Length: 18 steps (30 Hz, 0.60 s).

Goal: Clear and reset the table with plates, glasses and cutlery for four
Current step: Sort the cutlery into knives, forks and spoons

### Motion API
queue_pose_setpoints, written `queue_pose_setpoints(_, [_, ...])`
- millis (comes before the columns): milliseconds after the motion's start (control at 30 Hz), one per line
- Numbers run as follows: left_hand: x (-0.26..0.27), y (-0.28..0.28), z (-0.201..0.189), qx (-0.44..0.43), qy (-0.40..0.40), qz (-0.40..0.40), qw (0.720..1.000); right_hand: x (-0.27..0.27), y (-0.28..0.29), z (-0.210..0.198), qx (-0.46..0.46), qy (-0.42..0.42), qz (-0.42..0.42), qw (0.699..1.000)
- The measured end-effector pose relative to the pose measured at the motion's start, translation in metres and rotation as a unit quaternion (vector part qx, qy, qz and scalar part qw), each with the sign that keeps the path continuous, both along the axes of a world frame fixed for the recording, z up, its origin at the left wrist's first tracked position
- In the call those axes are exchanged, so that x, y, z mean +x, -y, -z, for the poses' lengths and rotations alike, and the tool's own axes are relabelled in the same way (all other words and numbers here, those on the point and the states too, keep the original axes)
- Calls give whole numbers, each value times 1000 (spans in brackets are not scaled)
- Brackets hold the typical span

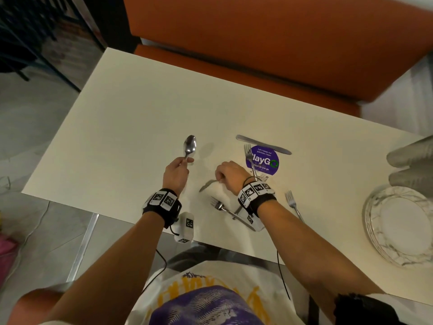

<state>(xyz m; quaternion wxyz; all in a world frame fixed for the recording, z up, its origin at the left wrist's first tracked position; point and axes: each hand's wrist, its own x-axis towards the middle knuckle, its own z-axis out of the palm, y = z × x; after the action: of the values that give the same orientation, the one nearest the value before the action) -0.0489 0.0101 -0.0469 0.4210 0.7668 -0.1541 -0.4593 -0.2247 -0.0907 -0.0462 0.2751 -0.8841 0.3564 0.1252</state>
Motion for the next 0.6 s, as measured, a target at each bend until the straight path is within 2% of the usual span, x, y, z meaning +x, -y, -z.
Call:
queue_pose_setpoints(100, [-4,11,-7,-24,-16,-8,1000,-14,18,-18,20,56,98,993])
queue_pose_setpoints(167, [-6,15,-10,-39,-37,-8,999,-16,24,-30,40,118,181,975])
queue_pose_setpoints(300, [-31,34,-20,-55,-102,13,993,-14,25,-48,90,201,329,918])
queue_pose_setpoints(467, [-68,44,-42,-72,-145,56,985,-7,10,-54,184,256,450,835])
queue_pose_setpoints(500, [-74,46,-45,-69,-145,59,985,-7,8,-54,180,259,463,828])
queue_pose_setpoints(533, [-79,47,-46,-64,-140,63,986,-8,8,-52,162,253,462,835])
queue_pose_setpoints(600, [-85,47,-44,-53,-126,65,988,-13,10,-47,118,219,436,865])
